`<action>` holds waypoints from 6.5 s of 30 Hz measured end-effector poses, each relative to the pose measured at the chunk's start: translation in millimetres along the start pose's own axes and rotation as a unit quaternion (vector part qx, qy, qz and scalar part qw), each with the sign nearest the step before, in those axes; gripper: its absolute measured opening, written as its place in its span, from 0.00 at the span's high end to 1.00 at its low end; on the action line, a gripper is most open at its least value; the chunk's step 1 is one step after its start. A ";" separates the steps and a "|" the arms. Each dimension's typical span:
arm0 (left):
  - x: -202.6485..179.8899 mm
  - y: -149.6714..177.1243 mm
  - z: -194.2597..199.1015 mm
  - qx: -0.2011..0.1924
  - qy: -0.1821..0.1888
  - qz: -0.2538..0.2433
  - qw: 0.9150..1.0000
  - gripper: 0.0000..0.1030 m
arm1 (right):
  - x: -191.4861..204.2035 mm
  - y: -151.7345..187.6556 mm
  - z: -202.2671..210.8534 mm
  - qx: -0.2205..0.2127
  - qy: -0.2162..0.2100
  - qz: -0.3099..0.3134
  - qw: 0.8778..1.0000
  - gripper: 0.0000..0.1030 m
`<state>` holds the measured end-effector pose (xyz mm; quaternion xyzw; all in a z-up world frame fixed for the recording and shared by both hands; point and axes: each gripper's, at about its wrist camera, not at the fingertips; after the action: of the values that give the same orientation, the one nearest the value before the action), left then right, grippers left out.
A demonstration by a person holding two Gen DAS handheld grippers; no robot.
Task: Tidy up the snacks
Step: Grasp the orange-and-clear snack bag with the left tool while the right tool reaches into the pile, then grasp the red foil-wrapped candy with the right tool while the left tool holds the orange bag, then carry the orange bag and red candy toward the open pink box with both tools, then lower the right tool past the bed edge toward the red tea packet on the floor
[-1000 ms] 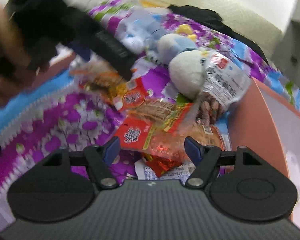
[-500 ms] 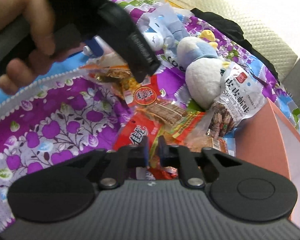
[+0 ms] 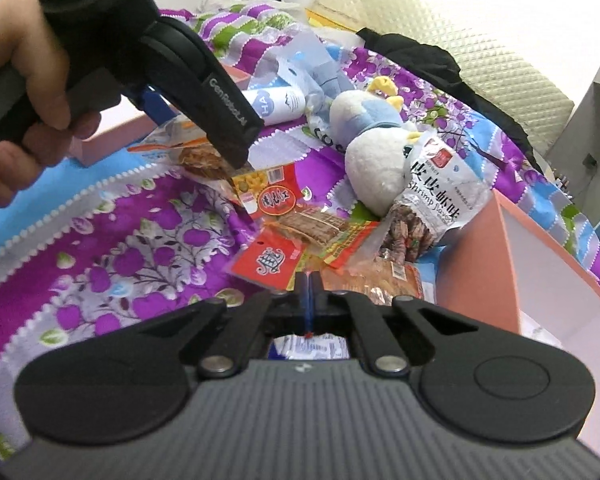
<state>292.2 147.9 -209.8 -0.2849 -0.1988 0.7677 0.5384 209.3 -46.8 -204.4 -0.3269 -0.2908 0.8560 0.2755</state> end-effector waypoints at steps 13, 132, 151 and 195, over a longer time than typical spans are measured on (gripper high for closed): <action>-0.5 54.1 69.2 0.016 -0.002 -0.004 1.000 0.25 | 23.0 17.3 60.5 -0.002 -0.021 -0.029 0.999 0.98; -21.1 104.0 152.5 0.006 0.034 0.012 0.999 0.26 | -25.5 40.5 101.4 -0.035 -0.074 -0.252 0.964 0.61; -117.2 77.0 204.8 -0.035 0.129 -0.056 0.989 0.26 | -95.7 65.7 184.3 -0.061 0.024 -0.308 0.949 0.80; -58.3 121.8 174.0 0.012 0.110 0.001 0.994 0.26 | 25.5 164.3 54.9 0.288 -0.228 -0.298 0.881 0.59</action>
<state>106.9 51.7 -139.3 -0.3615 -0.1288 0.7346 0.5596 107.3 -158.9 -292.1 0.0726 -0.1699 0.8305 0.5255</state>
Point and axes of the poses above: each gripper's, at about its wrist camera, not at the fingertips, and z roughly against the way its jaws point, x to its left, y to its underside, and after that the axes turned 5 degrees about z, right-handed
